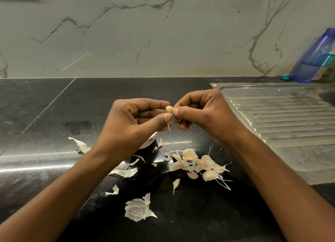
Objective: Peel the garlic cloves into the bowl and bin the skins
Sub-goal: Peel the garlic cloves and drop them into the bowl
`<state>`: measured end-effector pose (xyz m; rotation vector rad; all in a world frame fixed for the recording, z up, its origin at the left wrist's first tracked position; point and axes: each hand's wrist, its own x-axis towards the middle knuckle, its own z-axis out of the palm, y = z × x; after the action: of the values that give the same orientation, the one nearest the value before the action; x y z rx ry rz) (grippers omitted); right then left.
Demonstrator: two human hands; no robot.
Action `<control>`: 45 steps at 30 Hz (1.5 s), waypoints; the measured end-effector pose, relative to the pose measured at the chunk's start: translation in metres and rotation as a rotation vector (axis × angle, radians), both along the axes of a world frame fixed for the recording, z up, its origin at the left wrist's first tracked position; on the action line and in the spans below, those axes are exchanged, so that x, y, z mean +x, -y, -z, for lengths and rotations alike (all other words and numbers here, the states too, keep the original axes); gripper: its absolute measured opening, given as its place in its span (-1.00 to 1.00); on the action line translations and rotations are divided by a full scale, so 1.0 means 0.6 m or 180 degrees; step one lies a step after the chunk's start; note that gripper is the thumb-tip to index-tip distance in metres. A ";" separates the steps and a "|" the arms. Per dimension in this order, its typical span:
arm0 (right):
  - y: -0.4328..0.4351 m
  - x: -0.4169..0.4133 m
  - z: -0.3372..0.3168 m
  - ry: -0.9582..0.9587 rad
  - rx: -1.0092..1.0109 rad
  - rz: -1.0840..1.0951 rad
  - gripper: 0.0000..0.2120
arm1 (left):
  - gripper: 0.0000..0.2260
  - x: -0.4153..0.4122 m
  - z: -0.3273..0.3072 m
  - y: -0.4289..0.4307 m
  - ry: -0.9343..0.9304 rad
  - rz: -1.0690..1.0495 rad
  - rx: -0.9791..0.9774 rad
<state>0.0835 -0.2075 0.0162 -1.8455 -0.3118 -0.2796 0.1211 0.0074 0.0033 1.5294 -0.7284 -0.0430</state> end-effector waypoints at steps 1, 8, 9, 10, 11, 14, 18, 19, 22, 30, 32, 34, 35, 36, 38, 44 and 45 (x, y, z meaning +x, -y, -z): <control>0.000 -0.001 -0.001 0.0001 -0.0018 -0.0016 -0.91 | -0.71 0.000 -0.001 -0.001 0.0009 0.0012 0.0011; -0.002 -0.002 -0.001 0.0050 0.0015 -0.0054 -0.94 | -0.77 -0.004 -0.005 0.003 -0.0171 0.0089 -0.0051; -0.002 -0.002 -0.001 0.0063 0.0017 -0.0040 -0.94 | -0.77 -0.005 -0.006 0.003 -0.0246 0.0103 -0.0113; -0.002 -0.002 -0.001 0.0077 0.0019 -0.0031 -0.94 | -0.78 -0.007 -0.007 0.003 -0.0340 0.0123 -0.0186; -0.001 -0.002 -0.001 0.0094 0.0029 -0.0025 -0.94 | -0.78 -0.008 -0.009 0.003 -0.0455 0.0143 -0.0261; 0.002 -0.001 -0.002 0.0109 0.0104 -0.0006 -0.91 | -0.74 -0.007 -0.015 0.000 -0.0820 0.0151 -0.0490; 0.005 0.002 -0.002 0.0111 0.0190 -0.0060 -0.88 | -0.72 -0.003 -0.021 -0.004 -0.1043 0.0117 -0.0634; 0.004 0.002 -0.002 0.0108 0.0197 -0.0085 -0.89 | -0.71 -0.002 -0.022 -0.005 -0.1083 0.0102 -0.0663; 0.006 0.002 -0.003 0.0122 0.0187 -0.0079 -0.89 | -0.69 0.001 -0.024 -0.006 -0.1181 0.0004 -0.0787; 0.007 0.002 0.000 -0.0107 -0.0297 -0.0039 -0.77 | -0.69 0.000 -0.026 -0.007 -0.1244 0.0039 -0.0805; 0.007 0.000 -0.004 -0.0141 -0.0430 -0.0078 -0.76 | -0.69 0.000 -0.027 -0.007 -0.1239 0.0070 -0.0765; 0.008 -0.003 -0.007 -0.0201 -0.0522 -0.0120 -0.75 | -0.69 0.000 -0.027 -0.007 -0.1225 0.0091 -0.0718; 0.008 -0.004 -0.008 -0.0245 -0.0541 -0.0157 -0.75 | -0.69 0.000 -0.026 -0.006 -0.1226 0.0088 -0.0699; 0.008 -0.005 -0.008 -0.0282 -0.0546 -0.0191 -0.74 | -0.69 0.000 -0.026 -0.006 -0.1231 0.0082 -0.0679; 0.008 -0.005 -0.008 -0.0302 -0.0554 -0.0212 -0.72 | -0.69 0.001 -0.025 -0.007 -0.1234 0.0078 -0.0637; 0.012 -0.001 -0.007 -0.0038 -0.0265 0.0030 -0.65 | -0.69 0.000 -0.023 -0.006 -0.1174 0.0101 -0.0530; 0.012 0.000 -0.006 0.0043 -0.0240 0.0088 -0.66 | -0.69 0.000 -0.022 -0.006 -0.1146 0.0106 -0.0502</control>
<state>0.0836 -0.2146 0.0195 -1.9242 -0.3099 -0.3030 0.1212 0.0110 0.0165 1.3124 -0.4577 -0.2727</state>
